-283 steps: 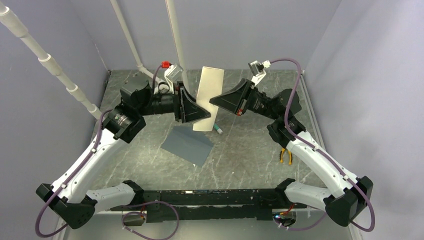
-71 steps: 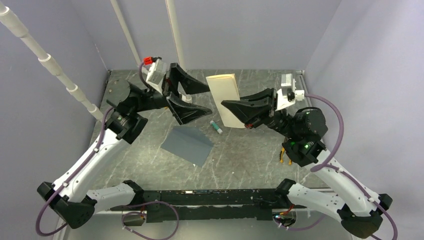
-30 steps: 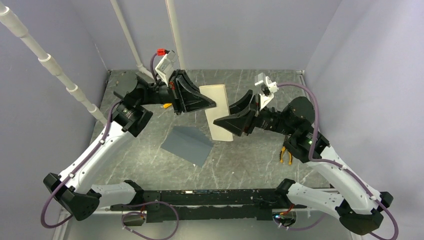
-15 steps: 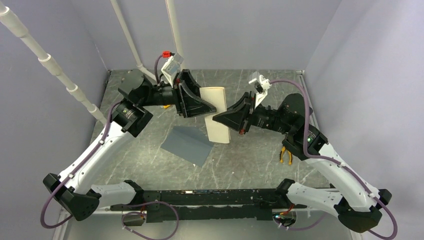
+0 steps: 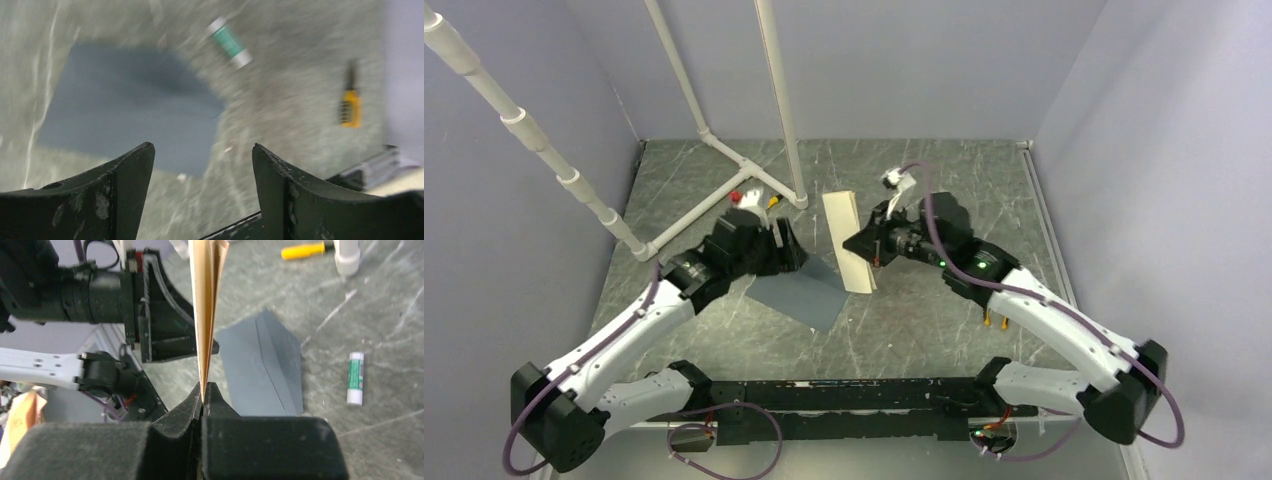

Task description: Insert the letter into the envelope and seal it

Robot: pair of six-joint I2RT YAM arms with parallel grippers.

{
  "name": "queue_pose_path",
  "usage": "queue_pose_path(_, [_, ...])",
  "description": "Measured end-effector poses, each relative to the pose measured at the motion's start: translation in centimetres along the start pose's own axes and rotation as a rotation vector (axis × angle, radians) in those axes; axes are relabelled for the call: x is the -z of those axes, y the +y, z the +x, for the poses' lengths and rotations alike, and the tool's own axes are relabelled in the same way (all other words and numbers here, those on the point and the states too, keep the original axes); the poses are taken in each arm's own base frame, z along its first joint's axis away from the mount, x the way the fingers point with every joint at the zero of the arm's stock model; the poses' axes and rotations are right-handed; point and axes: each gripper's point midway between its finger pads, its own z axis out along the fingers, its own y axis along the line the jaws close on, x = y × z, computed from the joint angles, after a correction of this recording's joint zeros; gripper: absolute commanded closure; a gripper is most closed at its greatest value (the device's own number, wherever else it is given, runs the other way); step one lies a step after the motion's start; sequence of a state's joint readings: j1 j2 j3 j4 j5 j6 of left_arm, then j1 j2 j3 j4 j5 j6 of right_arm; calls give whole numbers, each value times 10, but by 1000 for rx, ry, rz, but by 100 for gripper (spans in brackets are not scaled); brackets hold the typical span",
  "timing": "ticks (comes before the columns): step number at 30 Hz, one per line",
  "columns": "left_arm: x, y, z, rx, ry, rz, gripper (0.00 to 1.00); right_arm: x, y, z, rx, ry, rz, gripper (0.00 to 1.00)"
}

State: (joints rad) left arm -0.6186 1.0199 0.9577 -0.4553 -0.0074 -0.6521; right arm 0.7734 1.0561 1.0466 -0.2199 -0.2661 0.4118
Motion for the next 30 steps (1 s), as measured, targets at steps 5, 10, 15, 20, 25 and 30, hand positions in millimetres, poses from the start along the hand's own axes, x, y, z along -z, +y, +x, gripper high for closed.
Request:
queue_pose_path(5, [-19,86,97,150,193,-300,22,-47,-36,53,-19,159,48,100])
queue_pose_path(10, [-17,122,130,245,218,-439,22,-95,-71,93,-38,289,13,100])
queue_pose_path(15, [-31,133,139,315,206,-485,23,-116,-124,104,-140,322,-29,100])
queue_pose_path(20, [-43,145,152,376,217,-525,23,-133,-151,100,-181,333,-102,100])
queue_pose_path(25, [-52,144,147,435,189,-533,23,-143,-137,89,-163,316,-208,100])
queue_pose_path(30, [-58,145,144,469,172,-547,31,-152,-129,87,-149,320,-268,100])
